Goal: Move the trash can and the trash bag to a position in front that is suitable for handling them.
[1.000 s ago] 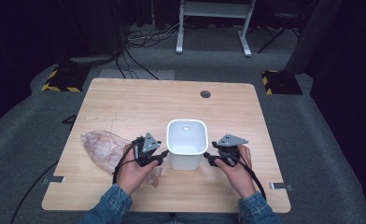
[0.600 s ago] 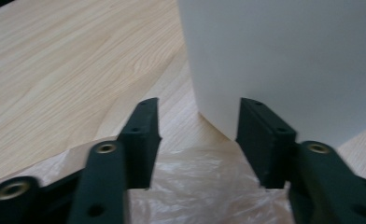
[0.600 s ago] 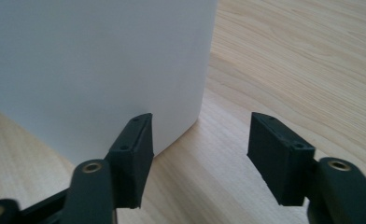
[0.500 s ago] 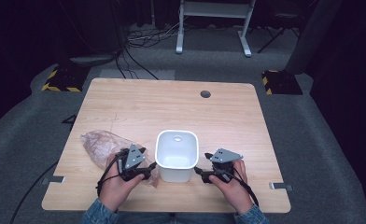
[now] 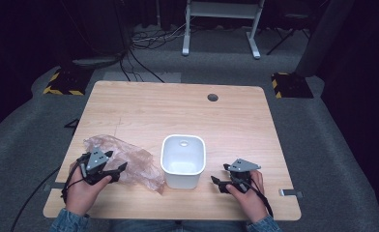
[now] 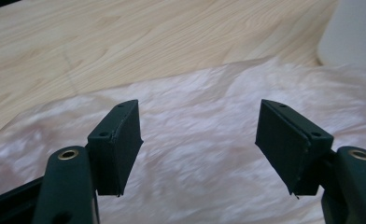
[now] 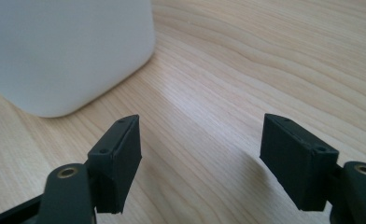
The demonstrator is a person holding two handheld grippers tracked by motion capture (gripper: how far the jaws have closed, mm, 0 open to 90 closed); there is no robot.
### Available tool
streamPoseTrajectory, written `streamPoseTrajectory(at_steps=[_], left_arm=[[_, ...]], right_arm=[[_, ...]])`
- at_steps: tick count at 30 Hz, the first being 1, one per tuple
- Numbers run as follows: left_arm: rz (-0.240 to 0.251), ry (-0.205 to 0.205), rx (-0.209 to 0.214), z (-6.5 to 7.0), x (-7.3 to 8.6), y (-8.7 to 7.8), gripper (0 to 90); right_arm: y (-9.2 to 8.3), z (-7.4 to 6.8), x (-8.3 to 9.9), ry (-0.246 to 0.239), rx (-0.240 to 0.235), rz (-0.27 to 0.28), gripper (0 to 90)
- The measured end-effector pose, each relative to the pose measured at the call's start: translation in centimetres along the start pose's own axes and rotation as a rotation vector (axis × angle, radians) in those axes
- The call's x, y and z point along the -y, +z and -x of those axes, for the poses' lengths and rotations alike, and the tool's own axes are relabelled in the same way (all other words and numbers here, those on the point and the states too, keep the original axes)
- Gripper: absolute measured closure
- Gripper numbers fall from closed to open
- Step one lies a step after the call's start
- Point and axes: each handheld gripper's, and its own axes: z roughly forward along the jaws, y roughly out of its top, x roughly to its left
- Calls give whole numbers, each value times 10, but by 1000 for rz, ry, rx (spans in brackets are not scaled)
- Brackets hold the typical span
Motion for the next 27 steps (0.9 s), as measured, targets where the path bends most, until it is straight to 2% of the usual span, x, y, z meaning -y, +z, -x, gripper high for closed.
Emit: streamPoseTrajectory(at_steps=[3, 6, 9, 11, 14, 19, 22, 24, 25, 27], left_arm=[[-17, -10, -11, -13, 11, -1, 309], [-30, -14, -11, -19, 20, 2, 308], [-46, -15, -3, -23, 28, 9, 304], [-57, -3, 3, -25, 31, 12, 285], [-58, 27, 50, -24, 35, 17, 261], [-102, 83, 68, -16, 38, 20, 229], [-118, 59, 59, -14, 37, 21, 240], [-128, 23, 78, -14, 37, 21, 241], [-140, -6, 109, -15, 38, 21, 240], [-138, -8, 110, -16, 38, 21, 238]], right_arm=[[0, 4, 1, 8, 7, -20, 289], [0, 7, 2, -3, 22, -51, 280], [0, 7, 2, -15, 34, -56, 272], [0, 7, 2, -17, 37, -57, 266], [0, 7, 2, -17, 38, -57, 263], [0, 7, 2, -19, 38, -57, 260], [0, 7, 2, -19, 38, -58, 259], [0, 7, 2, -19, 38, -58, 259], [0, 7, 2, -18, 38, -58, 259], [0, 7, 2, -18, 38, -58, 259]])
